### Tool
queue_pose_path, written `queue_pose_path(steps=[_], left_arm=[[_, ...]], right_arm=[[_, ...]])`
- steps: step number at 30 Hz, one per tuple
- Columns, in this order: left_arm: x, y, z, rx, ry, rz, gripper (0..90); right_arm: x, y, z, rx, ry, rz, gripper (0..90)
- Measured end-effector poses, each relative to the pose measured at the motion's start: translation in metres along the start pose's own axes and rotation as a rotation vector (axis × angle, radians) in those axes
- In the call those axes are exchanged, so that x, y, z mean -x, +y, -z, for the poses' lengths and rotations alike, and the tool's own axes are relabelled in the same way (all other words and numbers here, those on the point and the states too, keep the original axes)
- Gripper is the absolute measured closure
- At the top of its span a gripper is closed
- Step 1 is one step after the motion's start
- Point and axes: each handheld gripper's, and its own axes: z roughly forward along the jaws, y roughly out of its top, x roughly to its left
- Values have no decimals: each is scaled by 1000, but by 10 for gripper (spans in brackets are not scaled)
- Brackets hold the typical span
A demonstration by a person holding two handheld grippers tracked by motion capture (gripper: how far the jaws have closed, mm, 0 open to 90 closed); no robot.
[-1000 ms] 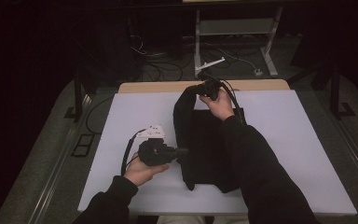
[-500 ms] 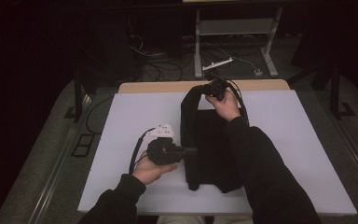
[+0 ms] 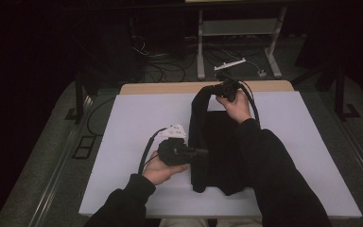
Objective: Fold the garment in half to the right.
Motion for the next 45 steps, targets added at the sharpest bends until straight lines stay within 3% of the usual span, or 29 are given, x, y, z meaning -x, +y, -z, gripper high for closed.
queue_pose_path(steps=[21,45], left_arm=[[7,19,-30,0,-44,-18,875],[10,25,-60,-22,-80,-17,875]], right_arm=[[24,-10,25,18,-38,-28,849],[45,-25,41,25,-45,-62,849]])
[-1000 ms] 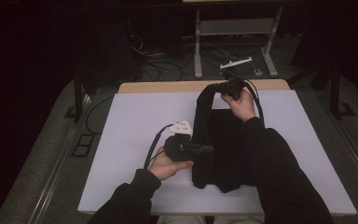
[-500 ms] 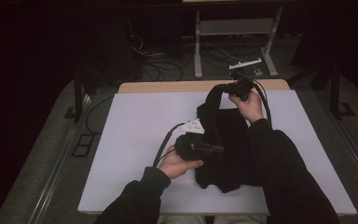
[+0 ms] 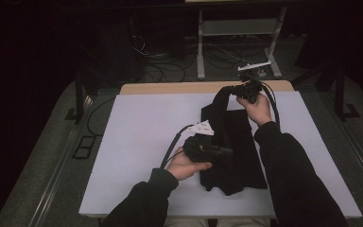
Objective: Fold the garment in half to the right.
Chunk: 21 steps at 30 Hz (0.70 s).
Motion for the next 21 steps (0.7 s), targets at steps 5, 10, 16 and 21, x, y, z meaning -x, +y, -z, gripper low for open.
queue_pose_path(steps=[5,10,16,21], left_arm=[[0,1,-8,-5,-8,6,875],[0,2,-16,-14,-12,5,875],[-1,3,-24,-19,-24,9,875],[0,2,-32,-30,-32,12,875]], right_arm=[[4,-3,0,2,1,-11,849],[10,-8,0,-2,-3,-22,849],[19,-15,3,-4,-17,-36,848],[26,-20,4,-16,-25,-44,847]])
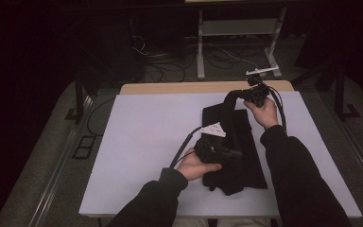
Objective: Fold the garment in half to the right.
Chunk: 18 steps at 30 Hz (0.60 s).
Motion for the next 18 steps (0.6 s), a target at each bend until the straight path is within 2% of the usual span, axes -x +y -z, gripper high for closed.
queue_pose_path(steps=[2,6,18], left_arm=[[-1,0,-2,-12,0,-5,875],[-2,3,-6,-1,-5,6,875],[-4,8,-20,-13,-11,12,875]], right_arm=[[2,-1,0,-2,-1,-3,847],[5,-1,2,-1,-5,-11,847],[14,-5,2,-10,-16,-26,847]])
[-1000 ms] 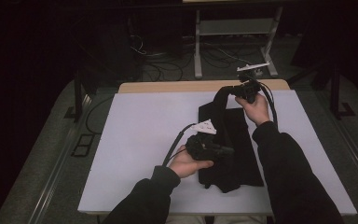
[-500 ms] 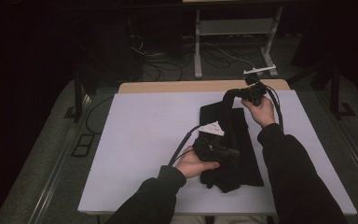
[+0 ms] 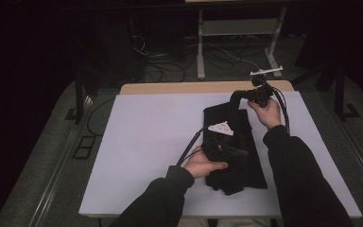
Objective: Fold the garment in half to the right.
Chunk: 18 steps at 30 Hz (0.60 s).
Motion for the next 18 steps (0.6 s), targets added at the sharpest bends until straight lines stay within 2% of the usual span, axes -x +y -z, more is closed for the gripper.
queue_pose_path(steps=[4,10,18], left_arm=[[-2,1,-5,-4,-7,-4,875],[0,1,-12,-39,-15,-17,875],[-1,0,-19,-47,-14,-13,875]], right_arm=[[5,-3,-1,-4,-5,-6,845],[15,-13,-4,-10,-12,-24,845],[24,-27,-7,-25,-20,-56,845]])
